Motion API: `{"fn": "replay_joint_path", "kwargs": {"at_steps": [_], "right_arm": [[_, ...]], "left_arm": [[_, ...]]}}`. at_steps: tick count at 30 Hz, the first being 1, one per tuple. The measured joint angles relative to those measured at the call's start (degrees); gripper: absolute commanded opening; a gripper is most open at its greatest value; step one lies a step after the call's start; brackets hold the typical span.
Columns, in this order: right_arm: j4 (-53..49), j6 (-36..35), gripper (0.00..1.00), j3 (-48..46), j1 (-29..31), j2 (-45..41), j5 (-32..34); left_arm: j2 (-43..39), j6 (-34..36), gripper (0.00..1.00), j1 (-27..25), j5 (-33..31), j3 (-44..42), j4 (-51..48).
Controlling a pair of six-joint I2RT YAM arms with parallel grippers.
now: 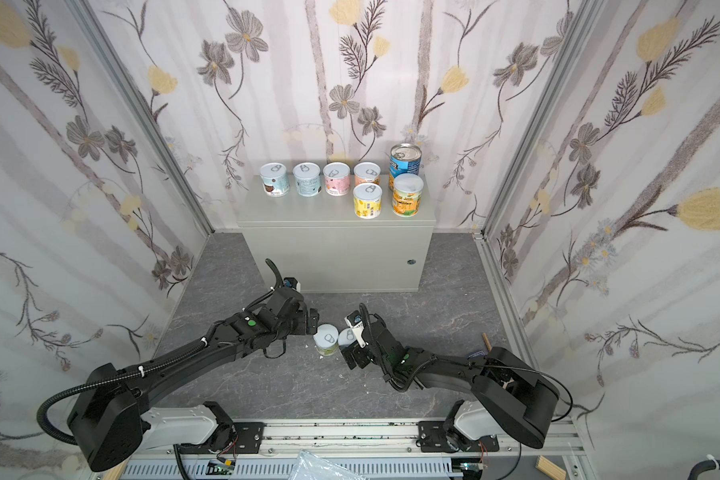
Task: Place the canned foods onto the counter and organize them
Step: 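Lower the open right gripper over the pink-labelled floor can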
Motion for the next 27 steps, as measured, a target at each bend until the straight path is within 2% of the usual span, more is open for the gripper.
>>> {"fn": "replay_joint_path", "kwargs": {"at_steps": [6,15,21,27], "right_arm": [[0.2,-2.16,0.99,1.81,0.07,4.61,-0.66],[2.95,-2.1,0.89,2.36,0.24,9.57,-2.01],[6.03,-0.79,0.71,2.1,0.26,10.91,-1.07],[7.13,0.13,0.62,1.51,0.13,10.75,-0.68]], "left_arm": [[0.28,0.0,1.0,0.0,-0.07,0.0,0.26],[0.46,-0.15,1.0,0.0,-0.17,0.0,0.68],[0.9,-0.35,1.0,0.0,-0.15,0.0,1.22],[1.62,-0.55,1.0,0.0,-0.15,-0.02,1.99]]}}
